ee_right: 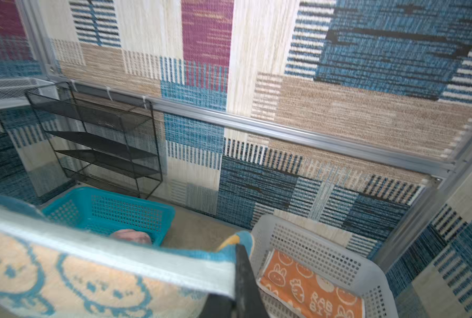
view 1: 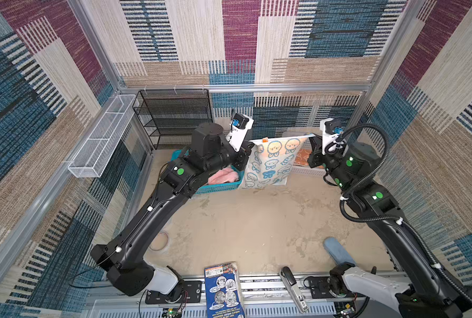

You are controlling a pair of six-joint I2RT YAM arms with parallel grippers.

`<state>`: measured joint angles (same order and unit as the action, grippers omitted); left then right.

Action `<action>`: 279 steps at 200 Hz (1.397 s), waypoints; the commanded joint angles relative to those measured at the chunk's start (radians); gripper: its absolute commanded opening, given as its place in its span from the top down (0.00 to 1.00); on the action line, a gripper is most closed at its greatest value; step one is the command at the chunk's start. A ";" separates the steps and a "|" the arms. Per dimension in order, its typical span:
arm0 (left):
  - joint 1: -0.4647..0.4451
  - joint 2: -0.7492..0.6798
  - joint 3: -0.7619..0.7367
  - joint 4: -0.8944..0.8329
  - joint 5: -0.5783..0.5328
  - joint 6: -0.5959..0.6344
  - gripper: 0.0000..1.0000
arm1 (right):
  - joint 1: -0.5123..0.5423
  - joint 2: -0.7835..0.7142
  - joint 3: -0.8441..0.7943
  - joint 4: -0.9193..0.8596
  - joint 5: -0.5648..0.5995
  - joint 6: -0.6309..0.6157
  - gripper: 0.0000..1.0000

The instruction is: Fold and stack the towels

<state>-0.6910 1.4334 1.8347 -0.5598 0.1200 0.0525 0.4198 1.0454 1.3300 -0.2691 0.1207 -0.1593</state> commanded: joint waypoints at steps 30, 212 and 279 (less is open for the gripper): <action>-0.002 -0.160 -0.043 -0.044 0.032 -0.092 1.00 | -0.003 -0.128 0.034 -0.040 -0.118 0.056 1.00; 0.015 0.436 0.239 -0.133 -0.442 -0.037 1.00 | -0.054 0.215 -0.157 0.055 0.297 0.086 1.00; 0.022 0.587 0.181 -0.071 -0.418 -0.044 1.00 | -0.094 0.252 -0.315 0.105 0.217 0.148 1.00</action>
<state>-0.6765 2.0090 2.0441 -0.6651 -0.2352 0.0036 0.3340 1.3014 1.0523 -0.2070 0.3252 -0.0578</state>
